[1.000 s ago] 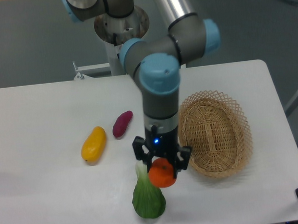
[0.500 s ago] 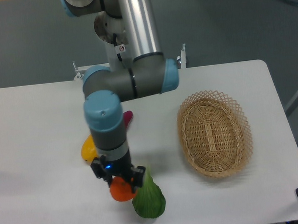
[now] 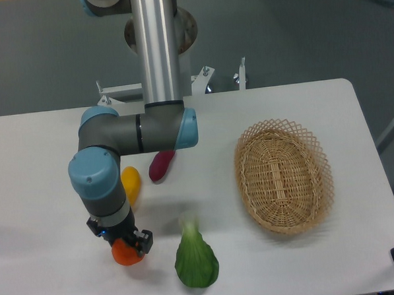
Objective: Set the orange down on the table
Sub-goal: 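Carry the orange past the bok choy and lower it to the table, then open the gripper to release the orange and raise it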
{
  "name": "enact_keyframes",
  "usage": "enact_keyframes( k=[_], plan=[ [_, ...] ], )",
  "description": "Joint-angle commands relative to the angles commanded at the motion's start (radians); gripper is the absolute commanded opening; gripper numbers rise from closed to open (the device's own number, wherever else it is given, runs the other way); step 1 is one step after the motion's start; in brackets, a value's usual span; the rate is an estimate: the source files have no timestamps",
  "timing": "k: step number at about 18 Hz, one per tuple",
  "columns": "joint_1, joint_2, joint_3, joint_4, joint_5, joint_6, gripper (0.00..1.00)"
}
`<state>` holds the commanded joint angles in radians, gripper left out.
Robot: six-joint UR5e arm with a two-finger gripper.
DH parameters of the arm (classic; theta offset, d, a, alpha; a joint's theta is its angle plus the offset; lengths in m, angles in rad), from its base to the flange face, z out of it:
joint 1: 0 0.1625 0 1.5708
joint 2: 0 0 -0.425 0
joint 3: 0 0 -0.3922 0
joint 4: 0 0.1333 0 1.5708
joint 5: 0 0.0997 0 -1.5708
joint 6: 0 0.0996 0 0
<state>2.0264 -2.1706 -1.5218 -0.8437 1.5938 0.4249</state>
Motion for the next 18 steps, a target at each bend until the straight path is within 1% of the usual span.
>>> enact_keyframes(
  k=[1,4,6,7,9,15,17,18],
  plan=[
    [0.002,-0.002,0.0,-0.002,0.002,0.0,0.73],
    [0.002,-0.003,0.002,0.0,0.002,0.003,0.85],
    [0.002,-0.003,0.003,0.0,0.005,0.0,1.0],
    [0.002,-0.005,0.003,0.003,0.008,-0.002,1.0],
    [0.002,-0.014,0.026,0.041,0.008,-0.006,1.0],
    [0.008,0.021,0.018,0.037,0.008,0.006,1.0],
    [0.018,0.025,0.031,0.035,0.008,0.006,1.0],
    [0.029,0.035,0.032,0.034,0.009,0.012,1.0]
  ],
)
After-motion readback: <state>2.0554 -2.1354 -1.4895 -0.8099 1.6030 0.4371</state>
